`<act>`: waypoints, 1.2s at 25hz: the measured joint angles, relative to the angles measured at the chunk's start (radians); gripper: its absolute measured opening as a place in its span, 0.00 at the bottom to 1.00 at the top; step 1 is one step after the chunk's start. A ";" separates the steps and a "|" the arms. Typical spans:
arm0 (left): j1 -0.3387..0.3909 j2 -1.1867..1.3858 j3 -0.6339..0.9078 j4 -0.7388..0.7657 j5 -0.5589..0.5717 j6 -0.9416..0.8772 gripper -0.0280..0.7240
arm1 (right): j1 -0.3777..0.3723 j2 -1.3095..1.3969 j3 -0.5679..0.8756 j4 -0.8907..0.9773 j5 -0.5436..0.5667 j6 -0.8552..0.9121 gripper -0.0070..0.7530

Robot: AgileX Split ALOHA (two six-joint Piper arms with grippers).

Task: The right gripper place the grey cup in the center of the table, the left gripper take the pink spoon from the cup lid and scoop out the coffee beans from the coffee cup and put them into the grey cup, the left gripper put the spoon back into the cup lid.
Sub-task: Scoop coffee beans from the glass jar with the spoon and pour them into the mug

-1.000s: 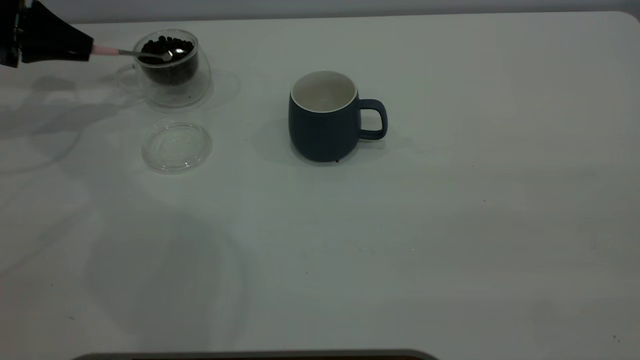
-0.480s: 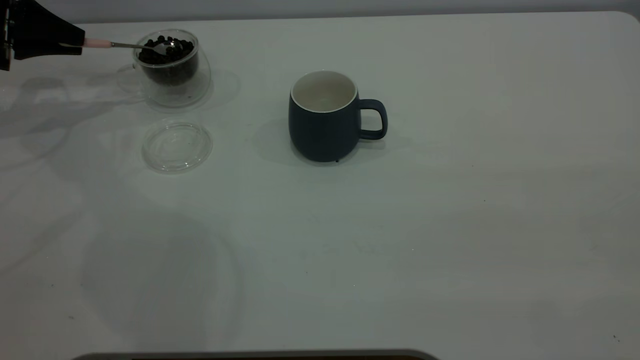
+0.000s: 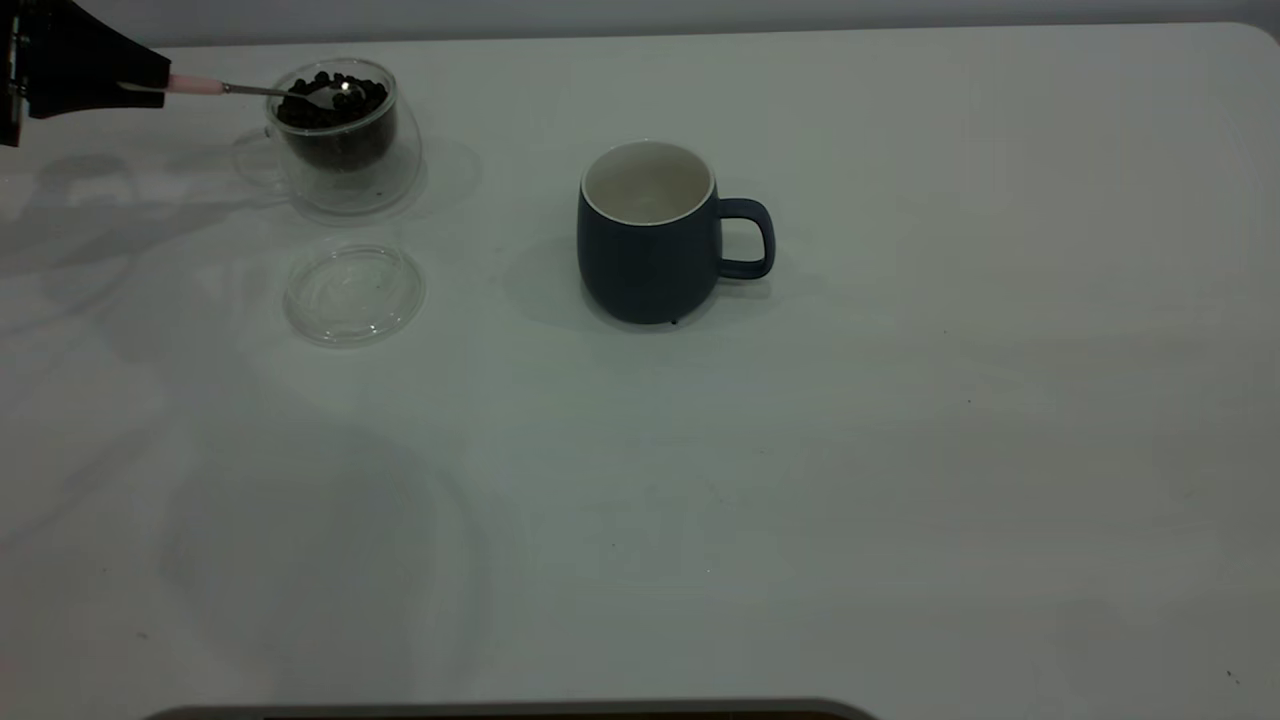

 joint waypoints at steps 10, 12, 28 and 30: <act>0.000 0.000 0.000 -0.036 0.000 -0.058 0.21 | 0.000 0.000 0.000 0.000 0.000 0.000 0.78; 0.000 0.000 0.000 -0.036 0.000 -0.063 0.21 | 0.000 0.000 0.000 0.000 0.000 0.000 0.78; 0.000 -0.039 0.000 -0.024 -0.001 -0.103 0.21 | 0.000 0.000 0.000 0.000 0.000 0.000 0.78; 0.000 -0.055 0.000 -0.025 0.000 -0.104 0.21 | 0.000 0.000 0.000 0.000 0.000 0.000 0.78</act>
